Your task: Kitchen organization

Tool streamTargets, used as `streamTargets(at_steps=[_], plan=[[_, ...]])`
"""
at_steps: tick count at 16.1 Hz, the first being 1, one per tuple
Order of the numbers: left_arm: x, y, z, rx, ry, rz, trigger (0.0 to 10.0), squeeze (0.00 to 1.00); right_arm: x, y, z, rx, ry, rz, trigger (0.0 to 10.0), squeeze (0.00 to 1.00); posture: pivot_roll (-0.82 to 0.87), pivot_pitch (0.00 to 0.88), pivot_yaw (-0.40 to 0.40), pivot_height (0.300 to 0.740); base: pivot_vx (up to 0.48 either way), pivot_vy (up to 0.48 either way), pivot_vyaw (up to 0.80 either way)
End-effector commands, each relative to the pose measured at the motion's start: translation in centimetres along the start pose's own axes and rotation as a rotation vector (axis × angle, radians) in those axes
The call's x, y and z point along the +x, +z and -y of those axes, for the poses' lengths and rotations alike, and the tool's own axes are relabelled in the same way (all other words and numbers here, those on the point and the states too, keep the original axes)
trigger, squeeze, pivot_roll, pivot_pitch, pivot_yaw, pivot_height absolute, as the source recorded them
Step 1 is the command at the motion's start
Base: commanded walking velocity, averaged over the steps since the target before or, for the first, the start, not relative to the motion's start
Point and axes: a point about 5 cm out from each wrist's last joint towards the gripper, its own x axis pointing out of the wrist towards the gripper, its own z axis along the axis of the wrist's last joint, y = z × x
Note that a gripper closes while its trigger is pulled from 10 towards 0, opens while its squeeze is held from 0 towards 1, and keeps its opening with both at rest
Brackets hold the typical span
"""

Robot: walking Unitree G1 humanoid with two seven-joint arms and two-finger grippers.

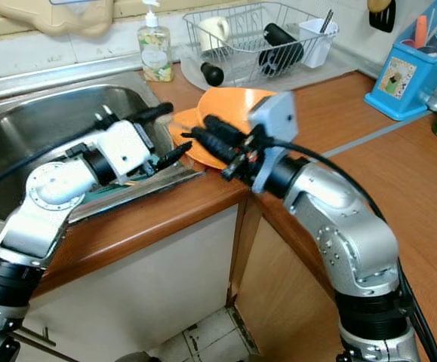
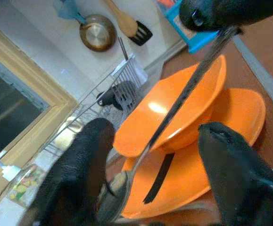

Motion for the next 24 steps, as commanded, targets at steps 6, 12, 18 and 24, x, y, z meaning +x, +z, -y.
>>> streamTargets(at_steps=[6,12,18,24], plan=[[0.4,-0.2,-0.1,0.079,-0.038,-0.005,0.0,0.0,0.1,0.6,-0.7,-0.018,0.039,-0.005,0.0,0.0,-0.1,0.0,0.023,0.74,0.0,0.0,0.0],[0.6,-0.1,0.4,0.055,-0.083,0.017,0.0,0.0,0.3,0.2,-0.3,-0.023,0.002,-0.03,0.0,0.0,-0.1,0.0,0.021,0.74,0.0,0.0,0.0],[0.6,-0.3,0.4,0.061,-0.086,0.007,0.0,0.0,0.5,0.0,-0.2,-0.035,-0.009,-0.048,0.0,0.0,-0.1,0.0,0.021,0.74,0.0,0.0,0.0],[0.6,-0.5,0.3,0.069,-0.081,-0.003,0.0,0.0,0.4,-0.3,-0.3,-0.068,-0.016,-0.079,10.0,0.0,-0.1,0.0,0.021,0.74,0.0,0.0,0.0]])
